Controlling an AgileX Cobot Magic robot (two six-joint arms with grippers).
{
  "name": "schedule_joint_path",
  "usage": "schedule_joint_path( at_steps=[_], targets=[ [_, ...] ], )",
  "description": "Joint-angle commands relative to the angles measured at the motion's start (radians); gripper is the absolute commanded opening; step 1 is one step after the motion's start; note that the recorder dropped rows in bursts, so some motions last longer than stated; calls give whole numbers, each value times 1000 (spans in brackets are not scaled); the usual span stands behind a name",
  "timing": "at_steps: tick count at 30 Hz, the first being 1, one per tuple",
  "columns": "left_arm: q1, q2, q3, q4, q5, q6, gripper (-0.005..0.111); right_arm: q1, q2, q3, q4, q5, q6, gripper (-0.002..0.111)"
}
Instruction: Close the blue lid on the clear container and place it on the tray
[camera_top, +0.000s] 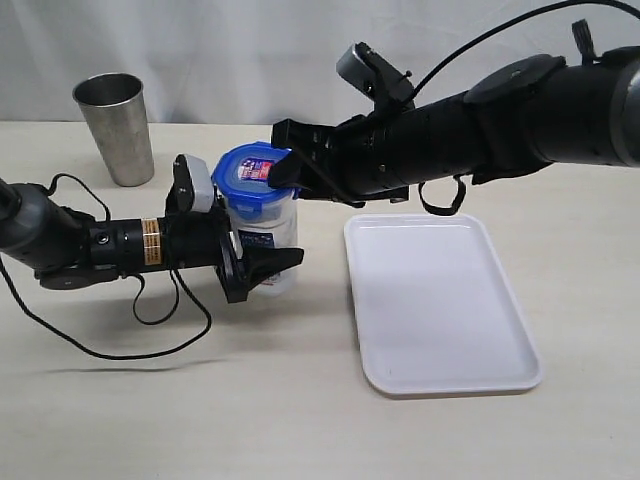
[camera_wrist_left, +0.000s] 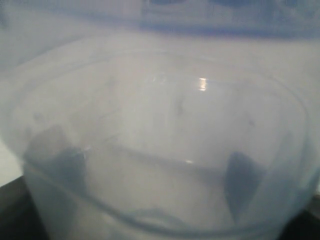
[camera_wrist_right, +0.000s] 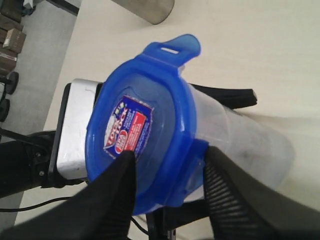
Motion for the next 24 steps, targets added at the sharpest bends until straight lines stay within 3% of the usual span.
schedule_joint_path(
  at_steps=[1,9,16,20,24],
  targets=[
    [-49,-8,-4,99,-35,35,0,43,54,14,22,156,-87,40],
    [-49,-8,-4,98,-35,37,0,15,0,14,-146,184,-128,40],
    [-49,-8,-4,80,-35,39,0,-15,-141,14,-282,186,-128,60],
    [-49,-8,-4,80,-35,42,0,-15,-207,12,-333,186,-168,61],
    [-49,-8,-4,80,-16,157,0,-15,-273,-4,-377,182,-276,61]
  ],
)
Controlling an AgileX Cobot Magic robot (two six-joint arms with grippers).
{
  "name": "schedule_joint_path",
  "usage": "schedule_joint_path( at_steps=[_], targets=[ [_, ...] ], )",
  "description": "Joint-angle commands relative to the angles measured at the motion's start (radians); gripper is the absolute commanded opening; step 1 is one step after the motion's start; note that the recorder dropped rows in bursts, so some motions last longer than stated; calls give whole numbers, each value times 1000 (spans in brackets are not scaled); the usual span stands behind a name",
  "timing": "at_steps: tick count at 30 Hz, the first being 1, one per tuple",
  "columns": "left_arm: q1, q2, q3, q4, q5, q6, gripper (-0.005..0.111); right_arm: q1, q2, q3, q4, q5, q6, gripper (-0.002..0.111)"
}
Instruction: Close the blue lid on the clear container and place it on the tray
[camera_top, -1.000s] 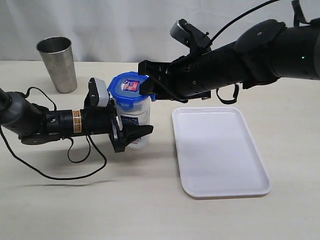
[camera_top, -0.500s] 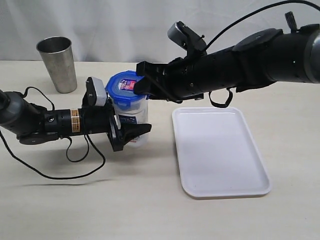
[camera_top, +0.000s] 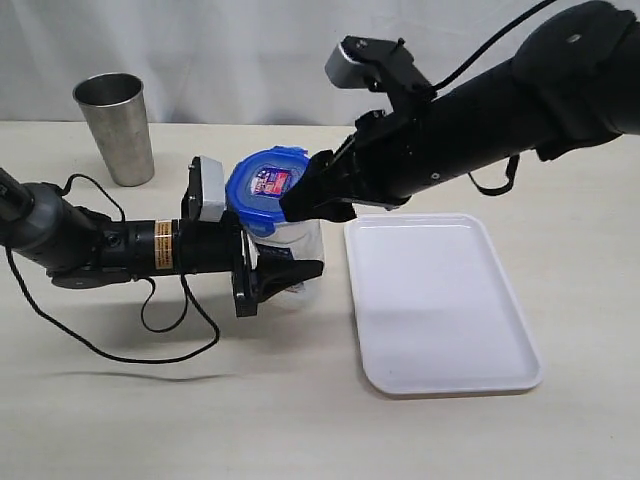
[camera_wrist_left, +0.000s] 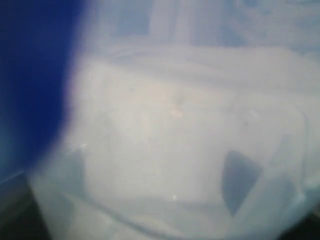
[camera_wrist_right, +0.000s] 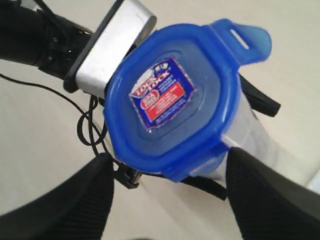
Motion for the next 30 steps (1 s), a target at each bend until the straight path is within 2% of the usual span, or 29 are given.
schedule_joint_path(
  at_steps=[1,5,9,13,16,21,24,30],
  targets=[
    [-11,0,-4,23,79,115,0,11,-96,-31,-14,14,-140,61],
    [-11,0,-4,11,117,162,0,11,-145,-59,-109,2,-128,61],
    [-11,0,-4,24,126,387,0,13,-139,-69,-212,38,-126,57],
    [-11,0,-4,12,115,392,0,13,-103,-69,-328,86,-141,56],
    [-11,0,-4,12,111,392,0,15,-68,-69,-332,99,-200,56],
    [-11,0,-4,14,111,385,0,79,-23,-80,-377,29,-222,56],
    [-11,0,-4,14,111,358,0,128,9,-86,-425,-45,-193,54],
    [-11,0,-4,17,109,357,0,129,82,-97,-524,-34,-91,53]
  ],
)
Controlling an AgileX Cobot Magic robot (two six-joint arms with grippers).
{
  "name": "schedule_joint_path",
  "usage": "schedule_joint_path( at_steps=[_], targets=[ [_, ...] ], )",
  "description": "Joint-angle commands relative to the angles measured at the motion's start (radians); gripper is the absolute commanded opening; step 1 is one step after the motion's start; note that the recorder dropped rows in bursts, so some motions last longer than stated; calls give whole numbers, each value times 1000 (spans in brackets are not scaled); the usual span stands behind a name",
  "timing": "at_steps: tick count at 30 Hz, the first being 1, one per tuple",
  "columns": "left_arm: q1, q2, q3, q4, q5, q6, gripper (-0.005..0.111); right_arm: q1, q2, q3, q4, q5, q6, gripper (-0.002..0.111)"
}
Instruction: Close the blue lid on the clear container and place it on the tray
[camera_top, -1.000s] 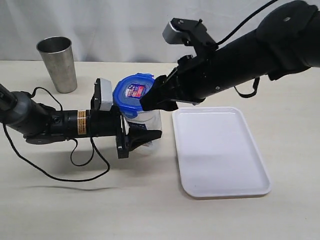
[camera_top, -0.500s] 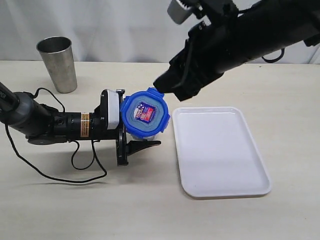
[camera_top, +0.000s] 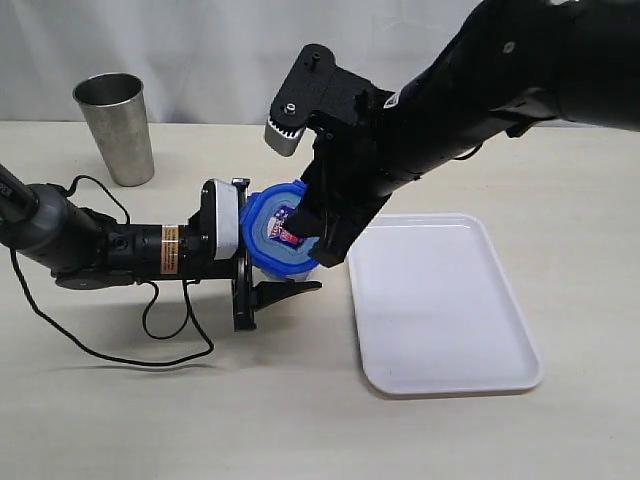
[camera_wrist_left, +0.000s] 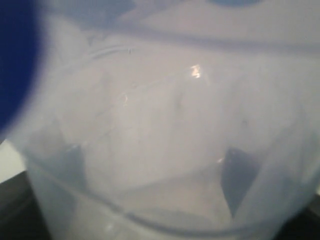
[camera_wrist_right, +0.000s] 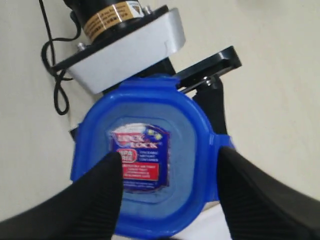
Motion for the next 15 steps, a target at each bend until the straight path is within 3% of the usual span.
schedule_joint_path(
  at_steps=[1,9,15],
  targets=[
    [-4,-1,-4,6,33,-18,0,1,52,-7,-62,21,63,53],
    [-4,-1,-4,13,10,-42,0,1,164,-7,-27,172,117,41],
    [-4,-1,-4,14,6,-46,0,1,205,-14,-27,220,123,41]
  ],
)
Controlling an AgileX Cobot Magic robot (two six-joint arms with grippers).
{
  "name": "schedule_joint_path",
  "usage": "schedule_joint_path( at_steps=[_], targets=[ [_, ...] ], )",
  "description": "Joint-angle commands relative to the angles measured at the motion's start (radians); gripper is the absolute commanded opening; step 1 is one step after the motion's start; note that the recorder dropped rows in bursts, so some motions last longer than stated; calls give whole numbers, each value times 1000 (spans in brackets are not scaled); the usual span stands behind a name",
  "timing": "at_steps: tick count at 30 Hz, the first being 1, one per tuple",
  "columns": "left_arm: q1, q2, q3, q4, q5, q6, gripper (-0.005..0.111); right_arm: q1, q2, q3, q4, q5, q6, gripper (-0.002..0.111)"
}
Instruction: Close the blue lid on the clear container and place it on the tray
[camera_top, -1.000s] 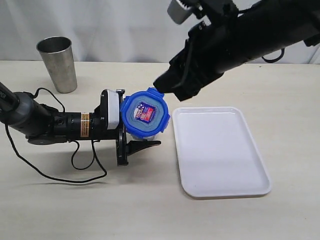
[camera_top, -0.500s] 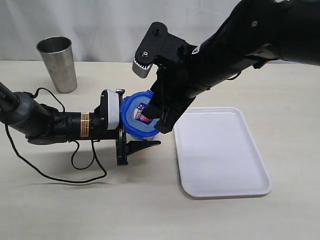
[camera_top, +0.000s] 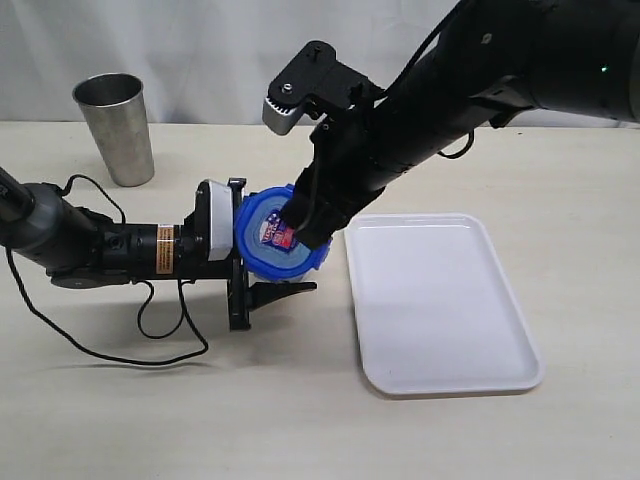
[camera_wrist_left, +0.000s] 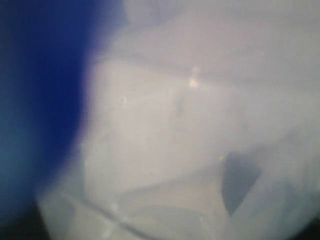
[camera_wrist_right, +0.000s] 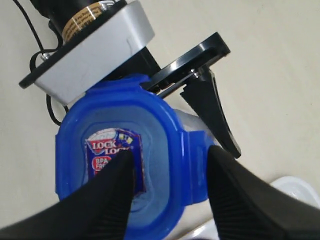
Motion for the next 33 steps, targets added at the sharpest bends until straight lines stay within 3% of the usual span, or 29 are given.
schedule_joint_path(
  at_steps=[1,9,15,23,33],
  targets=[
    [-9,-1,-4,-3,11,-54,0,8,103,39,-40,164,12,41],
    [-9,-1,-4,-4,1,-124,0,5,106,9,-61,190,20,39],
    [5,-1,-4,-16,-3,-214,0,-33,50,-95,-111,184,145,39],
    [35,-1,-4,-28,-14,-270,0,-99,8,-96,-224,189,319,39],
    [35,-1,-4,-28,-14,-272,0,-97,-12,-102,-227,200,271,39]
  ],
)
